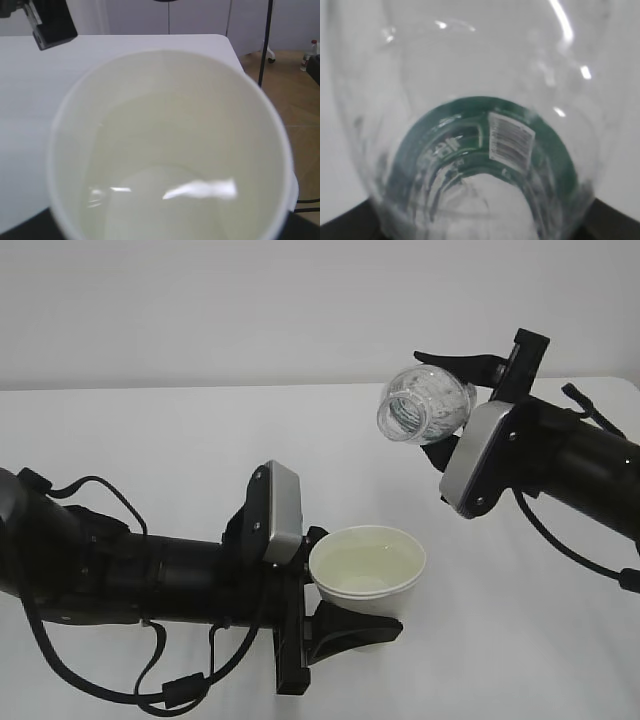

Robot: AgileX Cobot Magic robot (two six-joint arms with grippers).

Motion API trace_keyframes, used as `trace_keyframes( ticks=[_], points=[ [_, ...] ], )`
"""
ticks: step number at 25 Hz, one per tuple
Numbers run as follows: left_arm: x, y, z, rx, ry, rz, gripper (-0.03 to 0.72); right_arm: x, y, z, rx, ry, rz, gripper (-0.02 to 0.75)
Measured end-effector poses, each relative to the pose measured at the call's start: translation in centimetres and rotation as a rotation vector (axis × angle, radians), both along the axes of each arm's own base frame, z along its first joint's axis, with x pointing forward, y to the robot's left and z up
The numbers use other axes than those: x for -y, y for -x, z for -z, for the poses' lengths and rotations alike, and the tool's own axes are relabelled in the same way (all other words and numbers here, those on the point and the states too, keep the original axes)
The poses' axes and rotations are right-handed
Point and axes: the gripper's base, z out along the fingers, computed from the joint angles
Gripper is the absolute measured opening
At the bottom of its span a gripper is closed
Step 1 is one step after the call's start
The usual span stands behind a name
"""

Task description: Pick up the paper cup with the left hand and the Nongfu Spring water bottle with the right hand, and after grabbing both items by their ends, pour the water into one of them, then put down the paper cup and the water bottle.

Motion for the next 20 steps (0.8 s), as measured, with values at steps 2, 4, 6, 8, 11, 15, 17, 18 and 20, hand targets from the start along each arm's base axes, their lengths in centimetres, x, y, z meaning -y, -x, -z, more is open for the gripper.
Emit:
trace_keyframes(
  ticks=[2, 4, 6, 8, 11, 15, 17, 18, 20],
  points=[
    [0.00, 0.00, 0.00, 0.000, 0.000, 0.000, 0.409, 0.02, -0.02, -0.01, -0.018, -0.021, 0.003, 0.446],
    [0.00, 0.00, 0.00, 0.000, 0.000, 0.000, 0.409, 0.06, -0.06, -0.02, -0.036, -0.045, 0.009, 0.446],
    [0.00, 0.00, 0.00, 0.000, 0.000, 0.000, 0.409, 0.12, -0.11, -0.05, -0.055, -0.069, 0.017, 0.446],
    [0.00, 0.00, 0.00, 0.000, 0.000, 0.000, 0.408, 0.17, -0.15, -0.07, -0.072, -0.092, 0.025, 0.446],
    [0.00, 0.00, 0.00, 0.000, 0.000, 0.000, 0.408, 0.23, -0.20, -0.08, -0.098, -0.126, 0.032, 0.446],
    [0.00, 0.00, 0.00, 0.000, 0.000, 0.000, 0.408, 0.24, -0.21, -0.09, -0.129, -0.162, 0.034, 0.446],
    [0.00, 0.00, 0.00, 0.000, 0.000, 0.000, 0.408, 0.24, -0.21, -0.09, -0.143, -0.178, 0.034, 0.446],
    [0.00, 0.00, 0.00, 0.000, 0.000, 0.000, 0.408, 0.24, -0.21, -0.09, -0.147, -0.183, 0.034, 0.446],
    [0.00, 0.00, 0.00, 0.000, 0.000, 0.000, 0.408, 0.25, -0.22, -0.10, -0.155, -0.194, 0.035, 0.446]
  ],
)
